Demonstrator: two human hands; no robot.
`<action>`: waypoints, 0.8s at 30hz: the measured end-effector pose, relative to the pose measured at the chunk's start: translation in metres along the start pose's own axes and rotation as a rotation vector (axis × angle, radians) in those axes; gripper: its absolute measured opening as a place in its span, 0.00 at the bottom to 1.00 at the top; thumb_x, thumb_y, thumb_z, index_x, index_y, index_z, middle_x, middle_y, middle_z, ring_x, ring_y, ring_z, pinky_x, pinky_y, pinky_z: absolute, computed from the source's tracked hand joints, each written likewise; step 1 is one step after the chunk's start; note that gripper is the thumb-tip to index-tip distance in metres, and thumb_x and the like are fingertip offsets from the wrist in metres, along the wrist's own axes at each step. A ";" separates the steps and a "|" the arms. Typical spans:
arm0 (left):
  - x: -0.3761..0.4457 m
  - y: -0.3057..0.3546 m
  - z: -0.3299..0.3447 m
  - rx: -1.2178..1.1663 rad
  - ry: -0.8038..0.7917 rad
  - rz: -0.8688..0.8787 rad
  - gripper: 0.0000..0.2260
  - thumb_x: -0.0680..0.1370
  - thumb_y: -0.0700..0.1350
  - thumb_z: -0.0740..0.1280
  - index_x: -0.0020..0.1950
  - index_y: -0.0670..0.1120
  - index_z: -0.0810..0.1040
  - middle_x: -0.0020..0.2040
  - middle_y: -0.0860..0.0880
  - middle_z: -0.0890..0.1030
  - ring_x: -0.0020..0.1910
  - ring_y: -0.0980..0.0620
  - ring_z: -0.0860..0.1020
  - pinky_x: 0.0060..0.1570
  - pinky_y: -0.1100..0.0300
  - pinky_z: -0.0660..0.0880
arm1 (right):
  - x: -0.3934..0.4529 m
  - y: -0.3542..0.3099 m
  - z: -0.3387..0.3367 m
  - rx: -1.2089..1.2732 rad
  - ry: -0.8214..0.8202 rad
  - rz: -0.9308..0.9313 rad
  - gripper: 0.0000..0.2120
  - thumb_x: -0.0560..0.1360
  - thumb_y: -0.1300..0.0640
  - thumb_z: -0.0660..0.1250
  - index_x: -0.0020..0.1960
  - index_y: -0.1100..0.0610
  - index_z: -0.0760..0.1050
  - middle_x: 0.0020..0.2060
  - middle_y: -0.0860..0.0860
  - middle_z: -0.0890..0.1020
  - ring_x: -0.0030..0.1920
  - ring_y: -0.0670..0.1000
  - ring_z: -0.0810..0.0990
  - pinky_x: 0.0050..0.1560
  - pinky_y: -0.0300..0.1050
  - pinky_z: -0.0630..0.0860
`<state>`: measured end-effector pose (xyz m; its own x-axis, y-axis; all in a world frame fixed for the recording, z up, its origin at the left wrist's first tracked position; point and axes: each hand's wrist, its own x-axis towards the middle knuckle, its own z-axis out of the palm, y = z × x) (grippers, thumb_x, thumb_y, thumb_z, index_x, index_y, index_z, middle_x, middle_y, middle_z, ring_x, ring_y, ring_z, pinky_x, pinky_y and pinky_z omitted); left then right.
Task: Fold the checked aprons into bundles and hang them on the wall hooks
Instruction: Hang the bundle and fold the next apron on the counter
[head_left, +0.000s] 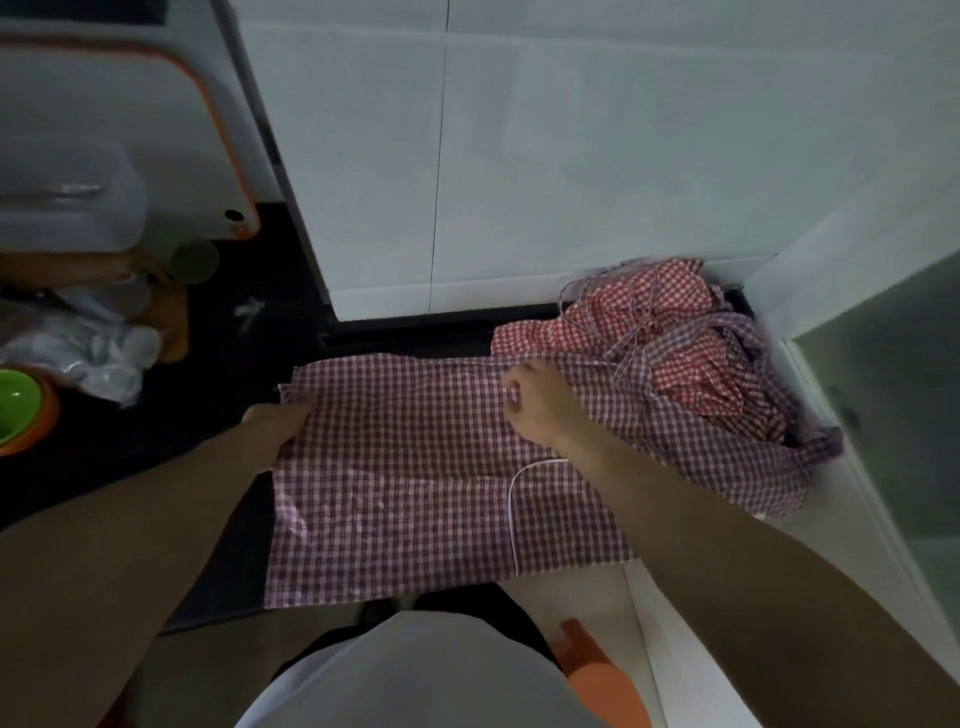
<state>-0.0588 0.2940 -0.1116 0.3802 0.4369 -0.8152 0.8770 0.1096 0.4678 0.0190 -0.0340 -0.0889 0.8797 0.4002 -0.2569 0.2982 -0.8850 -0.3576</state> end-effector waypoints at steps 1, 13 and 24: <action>0.000 0.003 0.002 0.058 0.010 0.022 0.28 0.76 0.57 0.71 0.64 0.36 0.75 0.54 0.38 0.80 0.50 0.42 0.80 0.53 0.51 0.78 | 0.011 -0.004 -0.001 -0.005 -0.003 -0.014 0.13 0.77 0.55 0.68 0.60 0.55 0.75 0.59 0.51 0.74 0.59 0.51 0.73 0.63 0.49 0.73; 0.001 0.042 -0.010 -0.028 -0.182 0.158 0.07 0.76 0.43 0.73 0.50 0.41 0.82 0.50 0.41 0.83 0.47 0.44 0.82 0.50 0.52 0.79 | 0.094 -0.029 -0.005 -0.177 -0.439 0.068 0.29 0.83 0.41 0.54 0.77 0.56 0.61 0.70 0.56 0.74 0.71 0.59 0.70 0.76 0.63 0.52; 0.032 0.052 -0.023 0.077 -0.039 0.375 0.11 0.79 0.37 0.68 0.61 0.38 0.79 0.56 0.39 0.81 0.49 0.46 0.80 0.54 0.54 0.76 | 0.087 -0.030 -0.009 0.070 -0.240 0.065 0.05 0.77 0.58 0.71 0.52 0.56 0.79 0.46 0.49 0.79 0.48 0.50 0.80 0.47 0.41 0.72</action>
<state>-0.0078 0.3344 -0.1050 0.6883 0.3996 -0.6054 0.6938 -0.1191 0.7102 0.0897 0.0255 -0.0924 0.7802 0.3958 -0.4843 0.2107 -0.8954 -0.3923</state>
